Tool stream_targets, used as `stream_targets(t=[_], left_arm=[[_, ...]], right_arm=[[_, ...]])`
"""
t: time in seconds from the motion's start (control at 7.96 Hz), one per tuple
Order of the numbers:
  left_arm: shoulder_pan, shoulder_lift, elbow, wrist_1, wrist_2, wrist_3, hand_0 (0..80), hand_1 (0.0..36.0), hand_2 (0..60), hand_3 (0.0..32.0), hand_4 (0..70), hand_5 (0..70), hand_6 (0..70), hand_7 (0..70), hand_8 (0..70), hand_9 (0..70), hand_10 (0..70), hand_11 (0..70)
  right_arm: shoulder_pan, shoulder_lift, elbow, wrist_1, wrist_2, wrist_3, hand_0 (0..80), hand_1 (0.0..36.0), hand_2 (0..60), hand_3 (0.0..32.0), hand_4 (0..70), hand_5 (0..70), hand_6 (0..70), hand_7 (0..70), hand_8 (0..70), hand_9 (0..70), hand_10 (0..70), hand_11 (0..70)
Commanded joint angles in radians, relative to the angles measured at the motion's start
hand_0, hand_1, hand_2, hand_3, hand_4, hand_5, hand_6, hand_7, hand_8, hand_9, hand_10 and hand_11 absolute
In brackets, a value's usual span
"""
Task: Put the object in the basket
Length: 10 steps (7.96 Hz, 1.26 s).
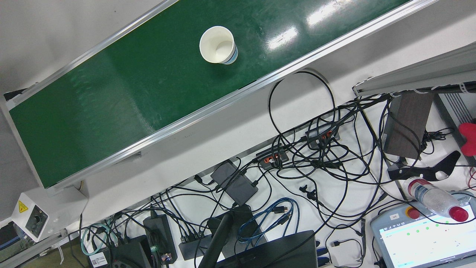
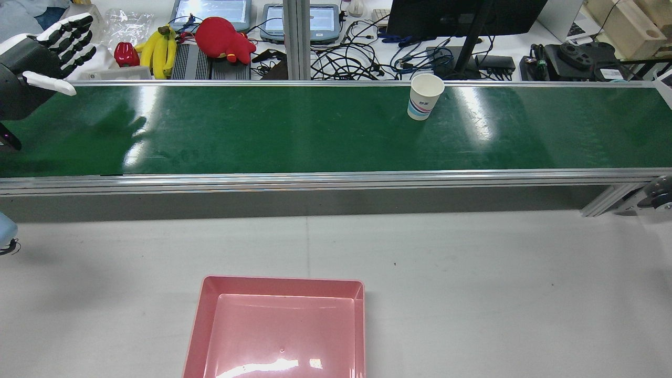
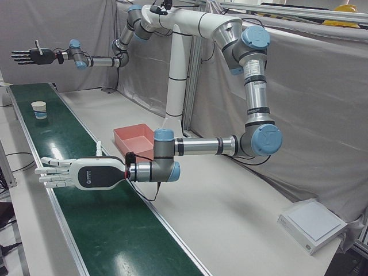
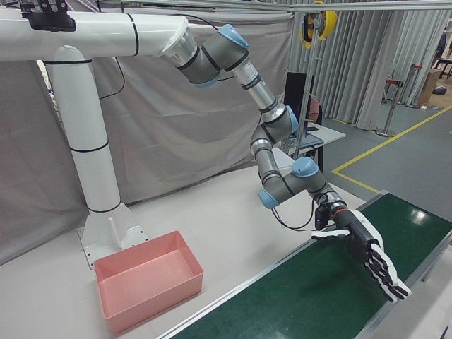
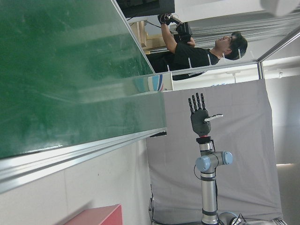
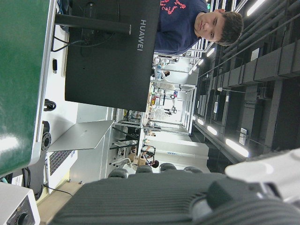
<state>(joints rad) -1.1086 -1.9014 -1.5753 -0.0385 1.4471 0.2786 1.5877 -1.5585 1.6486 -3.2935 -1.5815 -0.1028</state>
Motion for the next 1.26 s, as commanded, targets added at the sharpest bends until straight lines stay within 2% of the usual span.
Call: stream_targets(t=[0.0, 0.25, 0.5, 1.13], left_arm=[[-0.002, -0.001, -0.005, 0.000, 0.001, -0.010, 59.0, 13.8, 0.0, 2.4, 0.1, 18.0, 0.0, 0.0, 0.0, 0.0, 1.1, 4.1], [-0.007, 0.004, -0.049, 0.028, 0.001, -0.009, 58.6, 13.6, 0.0, 2.4, 0.0, 17.9, 0.0, 0.0, 0.0, 0.0, 1.1, 4.0], [-0.005, 0.002, -0.049, 0.028, 0.001, -0.009, 58.4, 13.4, 0.0, 1.6, 0.6, 18.3, 0.0, 0.0, 0.0, 0.0, 1.3, 4.3], [-0.005, 0.001, -0.049, 0.029, -0.001, -0.010, 58.6, 13.4, 0.0, 2.0, 0.2, 18.3, 0.0, 0.0, 0.0, 0.0, 1.3, 4.2]], right_arm=[[0.000, 0.000, 0.000, 0.000, 0.000, 0.000, 0.0, 0.0, 0.0, 0.0, 0.0, 0.0, 0.0, 0.0, 0.0, 0.0, 0.0, 0.0], [0.000, 0.000, 0.000, 0.000, 0.000, -0.002, 0.0, 0.0, 0.0, 0.0, 0.0, 0.0, 0.0, 0.0, 0.0, 0.0, 0.0, 0.0], [0.000, 0.000, 0.000, 0.000, 0.000, -0.002, 0.0, 0.0, 0.0, 0.0, 0.0, 0.0, 0.0, 0.0, 0.0, 0.0, 0.0, 0.0], [0.000, 0.000, -0.001, 0.000, 0.000, -0.002, 0.0, 0.0, 0.0, 0.0, 0.0, 0.0, 0.0, 0.0, 0.0, 0.0, 0.0, 0.0]])
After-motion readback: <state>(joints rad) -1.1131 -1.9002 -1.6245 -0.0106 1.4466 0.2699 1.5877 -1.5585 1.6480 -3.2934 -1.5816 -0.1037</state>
